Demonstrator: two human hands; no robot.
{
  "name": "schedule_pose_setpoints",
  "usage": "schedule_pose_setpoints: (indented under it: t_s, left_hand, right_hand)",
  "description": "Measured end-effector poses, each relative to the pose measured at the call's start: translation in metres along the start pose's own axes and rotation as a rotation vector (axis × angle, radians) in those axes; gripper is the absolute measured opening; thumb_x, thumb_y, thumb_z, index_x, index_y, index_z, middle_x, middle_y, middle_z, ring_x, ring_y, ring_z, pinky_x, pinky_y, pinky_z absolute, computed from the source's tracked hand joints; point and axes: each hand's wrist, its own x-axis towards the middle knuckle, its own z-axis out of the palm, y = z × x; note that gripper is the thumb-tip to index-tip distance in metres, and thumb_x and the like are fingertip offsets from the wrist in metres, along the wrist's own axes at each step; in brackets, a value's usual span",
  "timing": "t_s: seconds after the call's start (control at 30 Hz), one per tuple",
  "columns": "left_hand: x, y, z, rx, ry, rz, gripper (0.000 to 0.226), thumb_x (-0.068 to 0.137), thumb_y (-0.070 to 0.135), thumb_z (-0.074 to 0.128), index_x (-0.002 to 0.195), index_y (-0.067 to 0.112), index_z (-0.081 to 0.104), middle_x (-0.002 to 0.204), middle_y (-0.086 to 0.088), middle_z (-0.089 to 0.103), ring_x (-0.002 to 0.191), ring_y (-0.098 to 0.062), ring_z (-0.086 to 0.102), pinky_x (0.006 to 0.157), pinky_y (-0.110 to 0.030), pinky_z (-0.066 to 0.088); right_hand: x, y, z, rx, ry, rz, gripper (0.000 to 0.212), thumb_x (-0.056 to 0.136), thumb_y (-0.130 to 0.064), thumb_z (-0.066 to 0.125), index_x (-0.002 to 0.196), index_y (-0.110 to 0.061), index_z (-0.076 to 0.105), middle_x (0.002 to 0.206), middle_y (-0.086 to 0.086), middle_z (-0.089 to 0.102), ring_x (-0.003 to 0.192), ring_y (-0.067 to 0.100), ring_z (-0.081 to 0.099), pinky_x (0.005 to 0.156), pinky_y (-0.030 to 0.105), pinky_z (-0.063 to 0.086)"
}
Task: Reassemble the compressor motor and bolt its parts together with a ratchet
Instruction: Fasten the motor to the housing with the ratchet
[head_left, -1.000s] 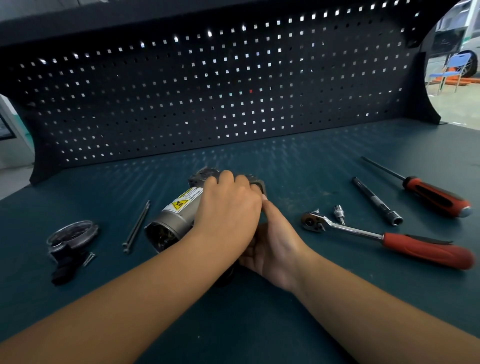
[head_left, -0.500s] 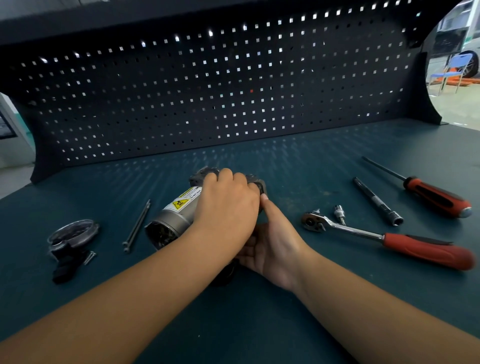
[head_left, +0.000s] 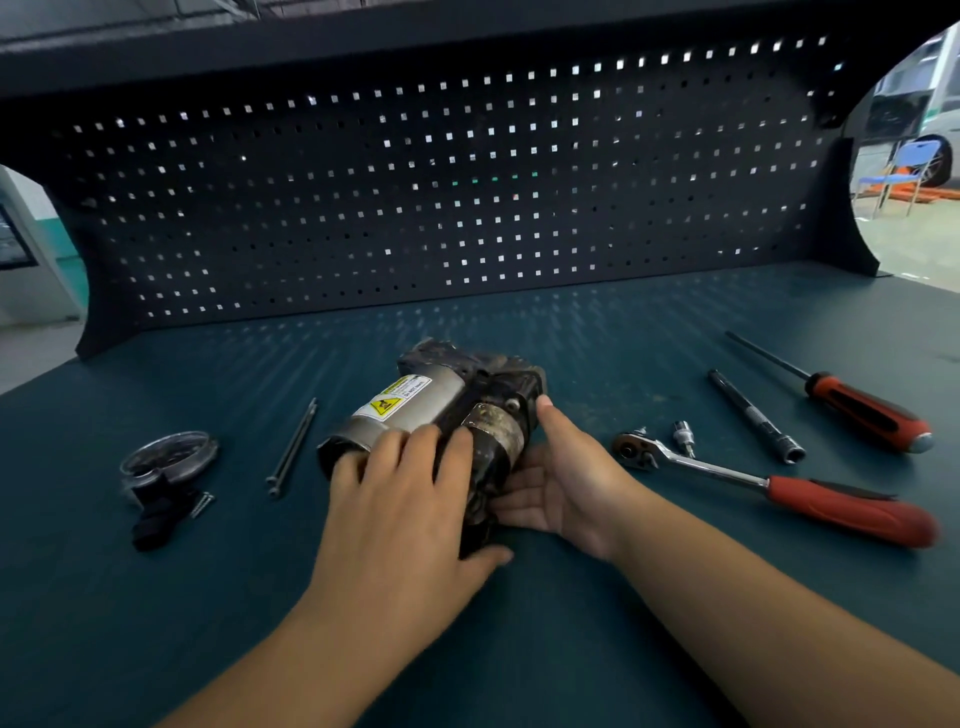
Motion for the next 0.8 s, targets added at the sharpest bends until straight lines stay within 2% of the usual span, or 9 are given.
schedule_pose_setpoints:
  t_s: [0.13, 0.23, 0.3, 0.37, 0.43, 0.47, 0.57, 0.7, 0.8]
  left_hand:
    - [-0.006, -0.002, 0.010, -0.047, 0.059, 0.004, 0.088, 0.039, 0.048, 0.090, 0.113, 0.008, 0.065, 0.102, -0.009, 0.065, 0.085, -0.031, 0.065, 0.065, -0.044, 0.052]
    - [-0.008, -0.004, 0.015, -0.092, 0.116, 0.021, 0.085, 0.042, 0.045, 0.089, 0.114, 0.007, 0.064, 0.106, -0.011, 0.064, 0.089, -0.031, 0.065, 0.069, -0.044, 0.052]
    - [-0.009, -0.006, 0.018, -0.123, 0.140, 0.031, 0.083, 0.045, 0.046, 0.088, 0.114, 0.008, 0.065, 0.109, -0.011, 0.064, 0.092, -0.031, 0.065, 0.073, -0.045, 0.051]
    - [-0.010, -0.008, 0.021, -0.154, 0.171, 0.028, 0.079, 0.049, 0.050, 0.085, 0.113, 0.008, 0.065, 0.110, -0.010, 0.064, 0.094, -0.030, 0.065, 0.077, -0.046, 0.051]
    - [-0.009, -0.008, 0.022, -0.176, 0.202, 0.030, 0.071, 0.060, 0.055, 0.077, 0.114, 0.009, 0.065, 0.110, -0.009, 0.064, 0.096, -0.029, 0.065, 0.079, -0.046, 0.050]
    - [-0.009, -0.008, 0.023, -0.184, 0.219, 0.028, 0.066, 0.068, 0.057, 0.068, 0.114, 0.010, 0.065, 0.111, -0.008, 0.064, 0.097, -0.028, 0.064, 0.080, -0.046, 0.050]
    - [-0.010, -0.008, 0.022, -0.240, 0.229, -0.004, 0.062, 0.077, 0.056, 0.041, 0.112, 0.012, 0.066, 0.110, -0.005, 0.064, 0.096, -0.027, 0.063, 0.082, -0.045, 0.048]
    - [-0.012, -0.011, 0.024, -0.295, 0.245, -0.012, 0.061, 0.077, 0.056, 0.042, 0.114, 0.013, 0.064, 0.111, -0.003, 0.063, 0.099, -0.025, 0.062, 0.081, -0.045, 0.046]
    - [-0.013, -0.012, 0.025, -0.340, 0.225, -0.028, 0.064, 0.075, 0.058, 0.048, 0.119, 0.013, 0.061, 0.117, -0.002, 0.061, 0.103, -0.024, 0.060, 0.087, -0.045, 0.041]
  right_hand:
    - [-0.016, -0.011, -0.007, -0.412, 0.183, -0.063, 0.052, 0.098, -0.051, 0.033, 0.101, -0.004, 0.055, 0.080, 0.016, 0.065, 0.061, 0.027, 0.064, 0.053, 0.026, 0.051]
    - [-0.037, -0.022, -0.034, -1.180, 0.493, -0.306, 0.029, 0.092, -0.042, 0.052, 0.081, -0.015, 0.054, 0.085, 0.009, 0.065, 0.077, 0.027, 0.063, 0.061, 0.027, 0.042]
    - [-0.057, -0.029, -0.067, -1.690, 0.719, -0.335, 0.026, 0.090, -0.048, 0.052, 0.090, -0.022, 0.053, 0.103, 0.002, 0.061, 0.099, 0.024, 0.056, 0.071, 0.029, 0.040]
    - [-0.072, -0.032, -0.101, -1.980, 0.767, -0.080, 0.036, 0.090, -0.052, 0.048, 0.114, -0.025, 0.052, 0.119, -0.001, 0.054, 0.114, 0.023, 0.049, 0.085, 0.034, 0.043]
    - [-0.076, -0.031, -0.124, -2.071, 0.718, 0.174, 0.045, 0.092, -0.051, 0.045, 0.128, -0.024, 0.046, 0.127, -0.002, 0.052, 0.120, 0.023, 0.046, 0.092, 0.036, 0.042]
    - [-0.075, -0.030, -0.129, -2.109, 0.686, 0.202, 0.046, 0.094, -0.051, 0.043, 0.129, -0.023, 0.046, 0.128, -0.002, 0.051, 0.121, 0.023, 0.044, 0.093, 0.036, 0.040]
    - [-0.074, -0.031, -0.133, -2.215, 0.610, -0.039, 0.030, 0.097, -0.049, 0.037, 0.113, -0.025, 0.047, 0.124, -0.005, 0.051, 0.118, 0.019, 0.043, 0.090, 0.033, 0.038]
    - [-0.092, -0.042, -0.122, -2.210, 0.600, -0.270, 0.022, 0.098, -0.048, 0.032, 0.099, -0.026, 0.036, 0.101, -0.006, 0.058, 0.099, 0.018, 0.057, 0.076, 0.032, 0.049]
    - [-0.115, -0.051, -0.108, -2.188, 0.639, -0.376, 0.024, 0.095, -0.056, 0.031, 0.094, -0.031, 0.031, 0.090, -0.007, 0.058, 0.086, 0.019, 0.060, 0.064, 0.029, 0.043]
